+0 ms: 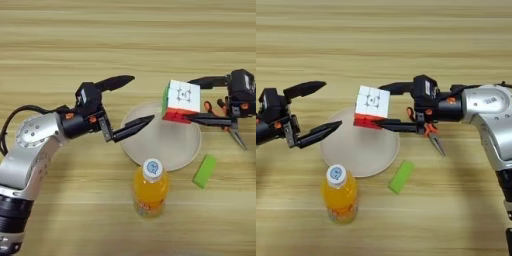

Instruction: Move the objects on the table

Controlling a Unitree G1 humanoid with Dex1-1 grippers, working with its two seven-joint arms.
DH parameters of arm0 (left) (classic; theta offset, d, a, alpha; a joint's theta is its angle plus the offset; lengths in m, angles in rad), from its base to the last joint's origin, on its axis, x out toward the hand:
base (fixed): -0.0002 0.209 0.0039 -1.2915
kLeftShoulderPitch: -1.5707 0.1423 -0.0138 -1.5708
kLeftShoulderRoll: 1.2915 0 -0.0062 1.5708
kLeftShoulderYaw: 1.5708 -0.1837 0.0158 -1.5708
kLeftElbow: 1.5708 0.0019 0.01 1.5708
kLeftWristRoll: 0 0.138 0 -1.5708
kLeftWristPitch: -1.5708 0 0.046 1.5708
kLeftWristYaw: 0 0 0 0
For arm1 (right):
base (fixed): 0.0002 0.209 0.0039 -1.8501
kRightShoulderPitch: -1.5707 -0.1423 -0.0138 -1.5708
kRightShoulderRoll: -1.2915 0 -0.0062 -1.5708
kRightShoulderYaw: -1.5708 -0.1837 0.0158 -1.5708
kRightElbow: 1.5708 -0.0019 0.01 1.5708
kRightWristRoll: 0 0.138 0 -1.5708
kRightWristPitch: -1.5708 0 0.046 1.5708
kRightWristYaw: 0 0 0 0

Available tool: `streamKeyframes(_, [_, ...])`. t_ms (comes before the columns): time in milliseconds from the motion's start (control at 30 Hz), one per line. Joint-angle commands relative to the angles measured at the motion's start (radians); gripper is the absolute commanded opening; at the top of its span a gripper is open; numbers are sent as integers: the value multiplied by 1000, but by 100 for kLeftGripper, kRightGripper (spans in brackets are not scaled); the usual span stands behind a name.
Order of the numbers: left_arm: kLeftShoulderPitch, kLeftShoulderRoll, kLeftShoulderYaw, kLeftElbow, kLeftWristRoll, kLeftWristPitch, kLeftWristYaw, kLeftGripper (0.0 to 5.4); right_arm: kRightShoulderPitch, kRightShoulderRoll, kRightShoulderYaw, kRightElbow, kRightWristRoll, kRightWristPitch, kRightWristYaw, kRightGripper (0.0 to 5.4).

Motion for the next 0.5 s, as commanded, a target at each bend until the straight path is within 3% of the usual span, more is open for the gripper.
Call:
streamKeyframes(33, [-20,0,-22,-12,8,12,-13,540,-28,-7,12,-35,18,18,14,336])
streamKeyframes(500, [-16,-3,-62,-32,12,17,-28,540,-36,11,56,-74,30,43,25,336])
